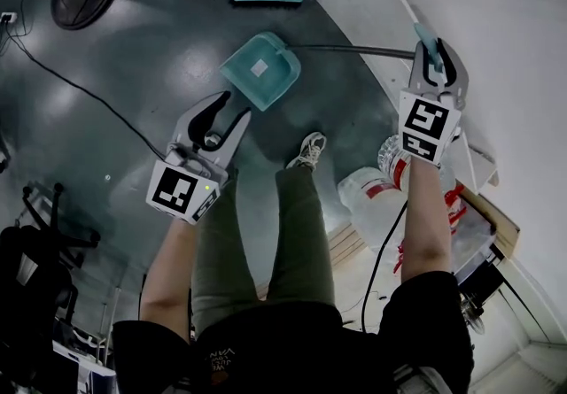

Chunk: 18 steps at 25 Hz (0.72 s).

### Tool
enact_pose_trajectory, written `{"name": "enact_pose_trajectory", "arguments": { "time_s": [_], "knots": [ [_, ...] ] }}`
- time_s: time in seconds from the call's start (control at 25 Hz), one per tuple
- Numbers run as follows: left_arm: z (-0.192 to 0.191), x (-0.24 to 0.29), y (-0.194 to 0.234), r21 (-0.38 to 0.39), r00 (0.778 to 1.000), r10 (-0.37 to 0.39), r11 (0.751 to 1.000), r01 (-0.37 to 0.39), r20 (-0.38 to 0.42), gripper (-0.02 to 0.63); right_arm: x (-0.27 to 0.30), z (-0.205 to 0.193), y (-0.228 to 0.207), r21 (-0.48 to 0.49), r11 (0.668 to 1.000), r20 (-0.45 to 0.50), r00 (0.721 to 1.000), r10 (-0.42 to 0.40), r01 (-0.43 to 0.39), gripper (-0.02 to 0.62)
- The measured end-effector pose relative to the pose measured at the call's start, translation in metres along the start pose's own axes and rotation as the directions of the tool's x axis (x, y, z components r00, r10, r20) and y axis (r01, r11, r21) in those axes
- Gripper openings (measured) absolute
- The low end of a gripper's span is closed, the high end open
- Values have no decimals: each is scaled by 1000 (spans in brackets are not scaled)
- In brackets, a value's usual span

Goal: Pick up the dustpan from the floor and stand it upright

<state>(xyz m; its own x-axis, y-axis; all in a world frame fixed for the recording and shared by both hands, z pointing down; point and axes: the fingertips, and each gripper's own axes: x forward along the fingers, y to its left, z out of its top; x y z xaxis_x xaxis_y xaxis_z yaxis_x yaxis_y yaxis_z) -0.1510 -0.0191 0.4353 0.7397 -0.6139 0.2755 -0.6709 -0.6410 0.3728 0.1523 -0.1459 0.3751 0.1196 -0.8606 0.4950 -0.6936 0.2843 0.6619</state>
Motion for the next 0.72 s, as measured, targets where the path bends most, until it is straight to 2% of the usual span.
{"name": "enact_pose_trajectory", "arguments": {
  "time_s": [0.44,0.72],
  "knots": [
    [-7,17,-17,-22,999,-30,999,29,-12,170,16,0,-24,-168,985,31,999,-33,38,92],
    [-11,25,-28,-25,999,-49,999,48,-24,170,18,-6,-40,-182,980,28,997,-75,79,97]
  ]
}}
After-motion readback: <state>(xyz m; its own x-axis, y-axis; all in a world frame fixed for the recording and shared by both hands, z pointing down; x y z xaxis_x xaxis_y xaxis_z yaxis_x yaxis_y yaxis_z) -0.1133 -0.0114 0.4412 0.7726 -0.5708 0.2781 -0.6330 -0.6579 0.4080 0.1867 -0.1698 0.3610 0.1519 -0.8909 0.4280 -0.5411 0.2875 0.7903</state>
